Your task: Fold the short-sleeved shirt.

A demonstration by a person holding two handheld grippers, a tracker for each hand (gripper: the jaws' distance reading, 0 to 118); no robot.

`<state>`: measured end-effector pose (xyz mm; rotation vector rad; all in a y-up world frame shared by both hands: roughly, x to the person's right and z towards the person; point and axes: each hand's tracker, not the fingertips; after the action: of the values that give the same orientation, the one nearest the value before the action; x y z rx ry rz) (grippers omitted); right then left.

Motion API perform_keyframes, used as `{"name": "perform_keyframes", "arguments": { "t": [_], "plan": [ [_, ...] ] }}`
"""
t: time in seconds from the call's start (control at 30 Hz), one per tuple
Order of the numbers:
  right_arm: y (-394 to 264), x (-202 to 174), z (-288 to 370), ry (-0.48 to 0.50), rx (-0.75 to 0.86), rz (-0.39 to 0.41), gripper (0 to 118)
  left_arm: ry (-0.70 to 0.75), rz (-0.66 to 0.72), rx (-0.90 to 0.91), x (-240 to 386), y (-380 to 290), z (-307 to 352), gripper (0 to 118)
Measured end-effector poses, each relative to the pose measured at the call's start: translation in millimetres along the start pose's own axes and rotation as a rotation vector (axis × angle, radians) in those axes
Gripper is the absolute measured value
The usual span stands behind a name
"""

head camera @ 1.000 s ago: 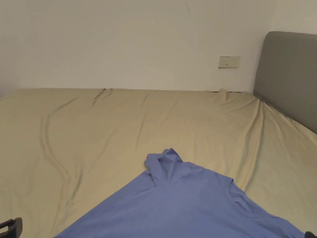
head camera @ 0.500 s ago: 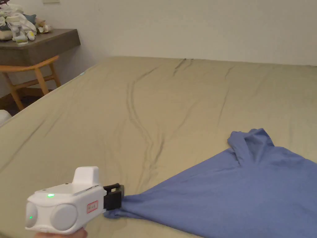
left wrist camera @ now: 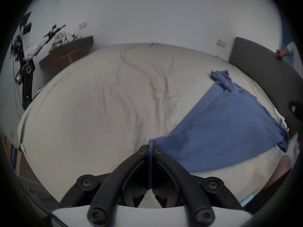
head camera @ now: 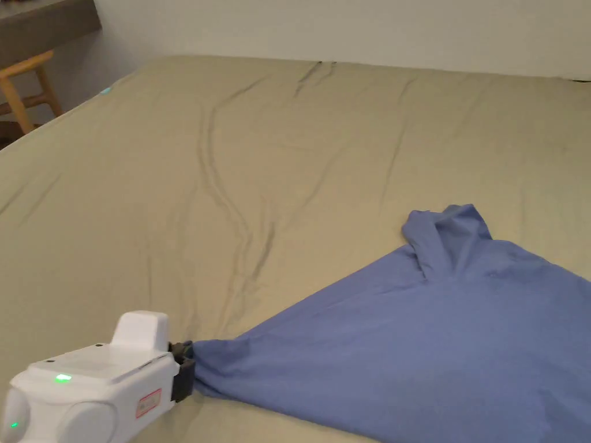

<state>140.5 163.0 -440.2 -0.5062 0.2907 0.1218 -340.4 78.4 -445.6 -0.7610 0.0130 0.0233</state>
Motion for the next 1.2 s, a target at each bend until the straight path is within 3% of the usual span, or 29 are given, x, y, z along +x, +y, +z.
{"name": "perform_keyframes", "arguments": {
  "t": [0.1,0.13,0.17,0.2,0.23,0.27,0.3,0.37,0.43,0.5,0.6,0.63,0.7,0.73,0.77,0.8,0.87,0.93,1.03,1.2],
  "plan": [
    [28,29,-69,0.008,-0.083,0.057,3,-0.001,0.051,0.103,0,7,23,1],
    [39,41,-102,0.023,-0.114,0.054,10,-0.016,0.050,0.093,1,11,28,1],
    [36,68,-137,0.022,-0.140,0.042,26,-0.032,0.053,0.086,1,12,31,1],
    [43,78,-169,0.015,-0.167,0.036,64,-0.036,0.054,0.090,3,12,33,1],
    [49,86,-201,-0.008,-0.183,0.082,93,-0.037,0.043,0.092,5,11,34,1],
    [53,93,-229,-0.030,-0.207,0.096,114,-0.038,0.019,0.090,8,14,34,1],
    [53,106,-257,-0.049,-0.247,0.075,118,-0.032,0.004,0.087,10,13,34,1],
    [51,128,-302,-0.078,-0.328,0.003,117,-0.042,-0.001,0.080,10,13,33,1],
    [43,143,-328,-0.133,-0.368,-0.063,108,-0.047,0.017,0.069,9,17,28,1],
    [33,154,-343,-0.133,-0.383,-0.068,105,-0.039,0.044,0.066,7,19,24,1],
    [22,159,-337,-0.110,-0.357,-0.157,105,-0.051,0.070,0.051,5,20,21,1],
    [26,157,-330,-0.109,-0.371,-0.139,102,-0.056,0.067,0.046,5,20,21,1],
    [32,148,-309,-0.051,-0.355,-0.140,52,-0.054,0.052,0.052,5,22,20,1],
    [33,144,-300,-0.016,-0.365,-0.106,12,-0.052,0.047,0.057,6,22,22,1],
    [34,135,-286,-0.053,-0.355,-0.066,5,-0.052,0.049,0.067,7,24,24,1],
    [36,129,-275,-0.045,-0.364,-0.033,5,-0.055,0.058,0.079,4,27,26,1],
    [41,122,-245,-0.005,-0.356,-0.048,5,-0.058,0.077,0.120,2,36,36,1],
    [54,118,-200,-0.074,-0.252,-0.014,5,-0.044,0.075,0.166,-3,48,47,1],
    [83,123,-131,-0.083,-0.122,-0.071,5,-0.060,0.109,0.225,-7,69,67,1],
    [141,140,-17,-0.212,0.067,-0.046,5,-0.106,0.057,0.362,1,129,105,1]
  ]
}}
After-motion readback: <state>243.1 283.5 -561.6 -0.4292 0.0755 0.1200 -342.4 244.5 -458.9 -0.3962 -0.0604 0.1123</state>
